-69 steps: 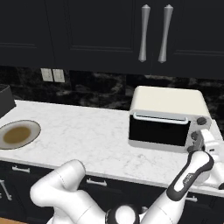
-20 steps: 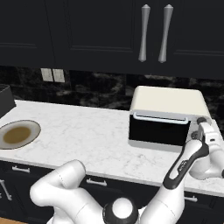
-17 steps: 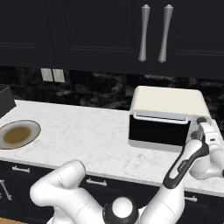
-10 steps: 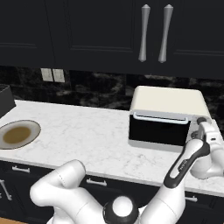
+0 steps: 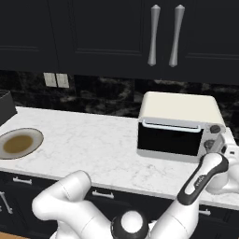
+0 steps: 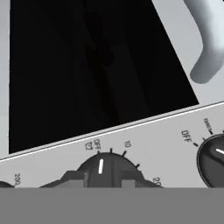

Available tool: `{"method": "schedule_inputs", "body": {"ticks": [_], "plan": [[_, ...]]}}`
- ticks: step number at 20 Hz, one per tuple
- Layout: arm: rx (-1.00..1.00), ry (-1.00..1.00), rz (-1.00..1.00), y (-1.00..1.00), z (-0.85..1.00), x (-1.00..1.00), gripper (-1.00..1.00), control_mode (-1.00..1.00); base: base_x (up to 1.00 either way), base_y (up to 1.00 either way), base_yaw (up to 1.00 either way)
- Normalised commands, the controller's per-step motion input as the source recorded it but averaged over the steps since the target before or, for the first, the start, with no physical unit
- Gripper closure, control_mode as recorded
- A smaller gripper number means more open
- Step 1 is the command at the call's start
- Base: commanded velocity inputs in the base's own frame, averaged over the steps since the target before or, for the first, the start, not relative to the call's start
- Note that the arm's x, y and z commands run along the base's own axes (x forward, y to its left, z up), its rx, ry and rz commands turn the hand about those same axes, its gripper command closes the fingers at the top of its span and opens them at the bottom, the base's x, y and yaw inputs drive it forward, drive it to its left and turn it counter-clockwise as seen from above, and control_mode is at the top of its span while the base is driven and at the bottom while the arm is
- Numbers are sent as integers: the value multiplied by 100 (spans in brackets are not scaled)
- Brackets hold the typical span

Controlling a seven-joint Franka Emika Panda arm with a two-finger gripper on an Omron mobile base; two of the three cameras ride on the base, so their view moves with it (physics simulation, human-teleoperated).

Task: Pick up the kebab skewer and baguette bread, and place them inside the toaster oven. Close the toaster oven door and start by setting the timer.

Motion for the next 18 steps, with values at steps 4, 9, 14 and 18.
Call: {"method": "schedule_inputs", "body": {"ticks": [4, 9, 14, 18], "plan": [[25, 1, -16, 28, 21, 1, 100, -100, 0, 0, 0], [30, 14, -21, 19, 36, 2, 100, -100, 0, 0, 0], [42, 24, -24, 10, 40, 0, 100, -100, 0, 0, 0], [47, 31, -25, 15, 31, 0, 100, -100, 0, 0, 0]]}}
